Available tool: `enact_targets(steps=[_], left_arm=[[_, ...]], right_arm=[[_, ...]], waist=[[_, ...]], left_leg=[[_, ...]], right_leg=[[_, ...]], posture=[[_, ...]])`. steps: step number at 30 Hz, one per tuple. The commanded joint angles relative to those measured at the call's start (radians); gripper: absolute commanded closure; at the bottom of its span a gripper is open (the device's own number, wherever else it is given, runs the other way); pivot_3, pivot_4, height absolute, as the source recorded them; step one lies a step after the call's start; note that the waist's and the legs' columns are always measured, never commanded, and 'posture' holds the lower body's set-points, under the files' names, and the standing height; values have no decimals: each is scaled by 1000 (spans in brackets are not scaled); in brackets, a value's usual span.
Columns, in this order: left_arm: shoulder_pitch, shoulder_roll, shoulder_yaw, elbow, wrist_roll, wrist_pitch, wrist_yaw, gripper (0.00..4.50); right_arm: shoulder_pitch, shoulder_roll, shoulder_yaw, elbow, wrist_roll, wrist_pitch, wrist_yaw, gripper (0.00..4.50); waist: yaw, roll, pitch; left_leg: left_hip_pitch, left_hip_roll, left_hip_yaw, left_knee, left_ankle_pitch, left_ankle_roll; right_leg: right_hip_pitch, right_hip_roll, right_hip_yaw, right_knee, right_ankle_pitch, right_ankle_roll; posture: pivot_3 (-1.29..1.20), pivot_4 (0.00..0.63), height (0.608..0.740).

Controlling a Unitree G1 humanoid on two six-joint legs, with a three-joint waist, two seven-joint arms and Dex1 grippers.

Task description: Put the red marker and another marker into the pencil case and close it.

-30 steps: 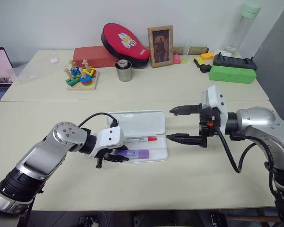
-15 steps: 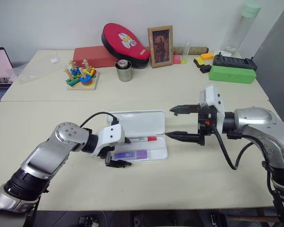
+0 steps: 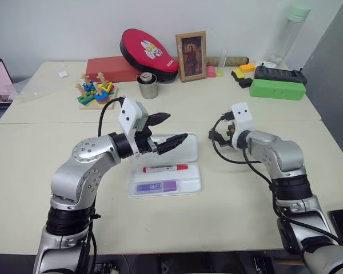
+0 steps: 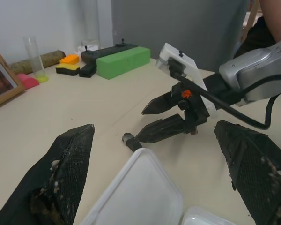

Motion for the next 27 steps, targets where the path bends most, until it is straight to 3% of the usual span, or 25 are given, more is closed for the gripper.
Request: enact_targets(steps=[1, 9, 12, 27], left_arm=[[-5, 6, 8, -44, -10, -17, 16, 106], [-25, -22, -3, -33, 13, -62, 55, 106], [-35, -34, -5, -24, 19, -75, 71, 0], [-44, -20, -9, -9, 20, -88, 59, 0]], right_arm=[[-34, 58, -28, 37, -26, -48, -53, 0], [-12, 117, 42, 111, -102, -87, -67, 0], [-9, 129, 41, 124, -122, -105, -80, 502], [-16, 132, 28, 137, -183, -143, -73, 4202]], waist=[[0, 0, 0], [0, 0, 0], [0, 0, 0], [-1, 0, 0]], left_leg=[[0, 0, 0, 0, 0, 0], [0, 0, 0, 2, -1, 1], [0, 0, 0, 2, -1, 1], [1, 0, 0, 3, -1, 1]], right_leg=[[0, 0, 0, 1, 0, 0], [0, 0, 0, 3, 0, 0], [0, 0, 0, 3, 0, 0], [0, 1, 1, 4, 0, 0]], posture=[[0, 150, 740], [0, 150, 740], [0, 150, 740], [0, 150, 740]])
